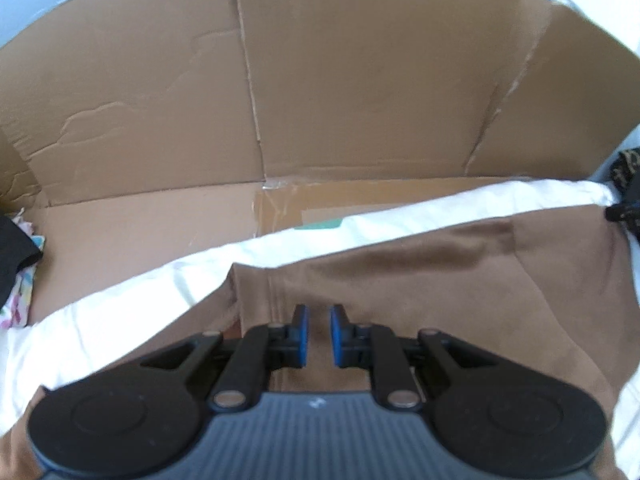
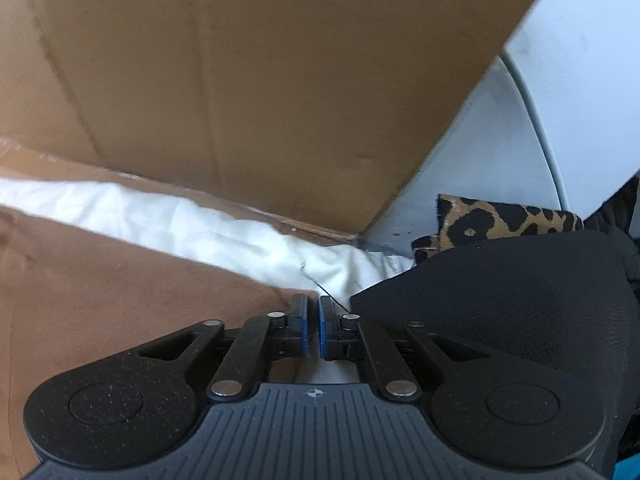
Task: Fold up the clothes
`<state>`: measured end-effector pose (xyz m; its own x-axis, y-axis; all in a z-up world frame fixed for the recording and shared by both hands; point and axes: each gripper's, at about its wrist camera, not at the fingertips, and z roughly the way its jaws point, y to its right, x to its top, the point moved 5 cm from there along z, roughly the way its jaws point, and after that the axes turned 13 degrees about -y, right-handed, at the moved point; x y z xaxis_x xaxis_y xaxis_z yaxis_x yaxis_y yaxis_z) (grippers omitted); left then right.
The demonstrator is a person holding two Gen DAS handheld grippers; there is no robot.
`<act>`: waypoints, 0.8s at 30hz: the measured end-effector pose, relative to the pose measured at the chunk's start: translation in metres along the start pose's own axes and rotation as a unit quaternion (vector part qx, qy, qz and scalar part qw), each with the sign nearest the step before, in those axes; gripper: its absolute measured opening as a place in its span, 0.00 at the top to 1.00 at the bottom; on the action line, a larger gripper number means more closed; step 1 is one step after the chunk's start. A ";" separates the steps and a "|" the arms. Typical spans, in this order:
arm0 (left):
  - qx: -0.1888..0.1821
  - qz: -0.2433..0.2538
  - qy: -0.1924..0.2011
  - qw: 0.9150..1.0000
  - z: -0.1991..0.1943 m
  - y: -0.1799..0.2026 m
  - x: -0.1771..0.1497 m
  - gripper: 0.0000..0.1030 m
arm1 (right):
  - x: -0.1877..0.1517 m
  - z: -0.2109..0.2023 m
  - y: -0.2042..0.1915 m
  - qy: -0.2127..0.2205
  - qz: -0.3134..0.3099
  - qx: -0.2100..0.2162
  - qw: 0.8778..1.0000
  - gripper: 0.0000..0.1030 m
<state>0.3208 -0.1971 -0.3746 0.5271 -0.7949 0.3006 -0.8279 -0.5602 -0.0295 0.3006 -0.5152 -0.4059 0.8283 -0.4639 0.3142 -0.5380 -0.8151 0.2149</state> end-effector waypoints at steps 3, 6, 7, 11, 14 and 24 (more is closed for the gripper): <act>0.015 -0.024 -0.009 1.000 0.013 -0.010 0.004 0.89 | 0.002 -0.005 0.010 0.005 0.019 0.018 1.000 0.91; 0.033 -0.033 -0.022 0.999 0.024 -0.019 0.008 0.97 | 0.000 -0.023 0.021 0.026 0.044 0.048 0.998 0.87; 0.041 -0.030 -0.027 0.998 0.028 -0.020 0.009 0.97 | -0.001 -0.030 0.024 0.032 0.052 0.064 0.996 0.87; 0.054 -0.034 -0.038 0.997 0.030 -0.021 0.019 0.97 | -0.021 -0.059 0.018 0.046 0.031 0.102 0.993 0.81; 0.058 -0.026 -0.037 0.997 0.025 -0.017 0.019 0.95 | -0.043 -0.072 0.012 0.043 0.017 0.114 0.992 0.74; 0.029 0.001 -0.020 0.999 -0.014 -0.011 -0.004 0.91 | -0.111 -0.072 -0.005 0.006 0.037 0.126 0.991 0.62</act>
<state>0.3255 -0.1843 -0.3622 0.5328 -0.8044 0.2627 -0.8176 -0.5694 -0.0855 0.1999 -0.4351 -0.3754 0.7855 -0.5222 0.3321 -0.5395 -0.8407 -0.0458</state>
